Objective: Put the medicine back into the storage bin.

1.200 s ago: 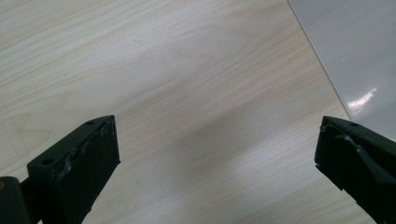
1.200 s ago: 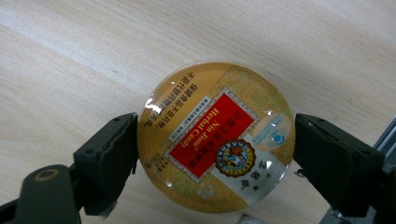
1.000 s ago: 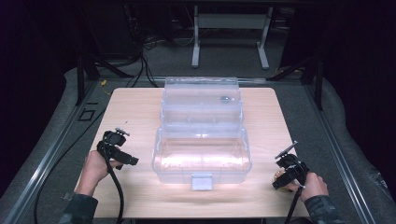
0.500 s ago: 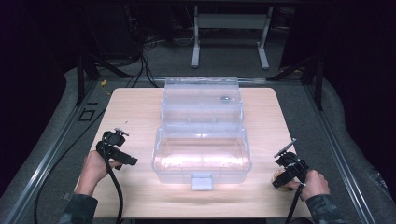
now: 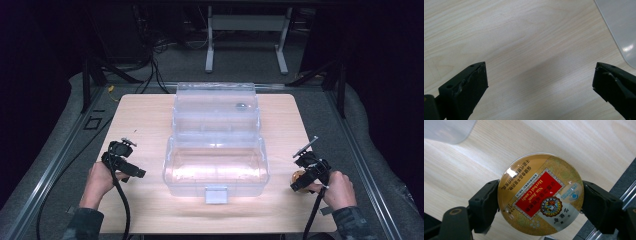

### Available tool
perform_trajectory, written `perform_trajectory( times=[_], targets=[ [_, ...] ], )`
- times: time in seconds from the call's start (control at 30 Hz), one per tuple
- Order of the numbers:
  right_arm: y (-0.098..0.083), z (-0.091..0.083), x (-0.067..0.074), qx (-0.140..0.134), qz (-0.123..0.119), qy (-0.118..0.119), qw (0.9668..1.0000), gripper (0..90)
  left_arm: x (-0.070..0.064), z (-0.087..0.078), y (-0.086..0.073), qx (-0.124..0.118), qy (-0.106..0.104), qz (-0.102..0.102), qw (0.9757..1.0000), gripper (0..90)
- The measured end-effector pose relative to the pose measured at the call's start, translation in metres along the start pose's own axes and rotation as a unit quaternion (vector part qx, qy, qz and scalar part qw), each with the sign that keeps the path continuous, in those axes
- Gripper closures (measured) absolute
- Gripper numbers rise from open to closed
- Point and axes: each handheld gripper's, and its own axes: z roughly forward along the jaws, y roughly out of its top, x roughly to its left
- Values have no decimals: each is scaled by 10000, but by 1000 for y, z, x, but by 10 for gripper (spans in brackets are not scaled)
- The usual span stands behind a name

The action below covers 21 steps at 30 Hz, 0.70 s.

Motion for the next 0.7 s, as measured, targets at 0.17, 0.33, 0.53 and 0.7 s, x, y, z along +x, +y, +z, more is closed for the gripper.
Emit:
perform_trajectory(
  times=[0.17,0.33,0.53,0.7],
  targets=[
    [8,-9,3,-27,-93,-43,9999,201,1,2,-1,35,-12,29,10000,1],
    [15,-18,6,-54,-214,-94,9997,201,1,3,-1,29,-13,27,10000,1],
    [24,-30,12,-113,-333,-50,9994,201,1,4,-1,40,-39,56,10000,1],
    [34,-42,18,-225,-421,10,9989,201,1,4,-1,36,-48,65,10000,1]
  ],
)
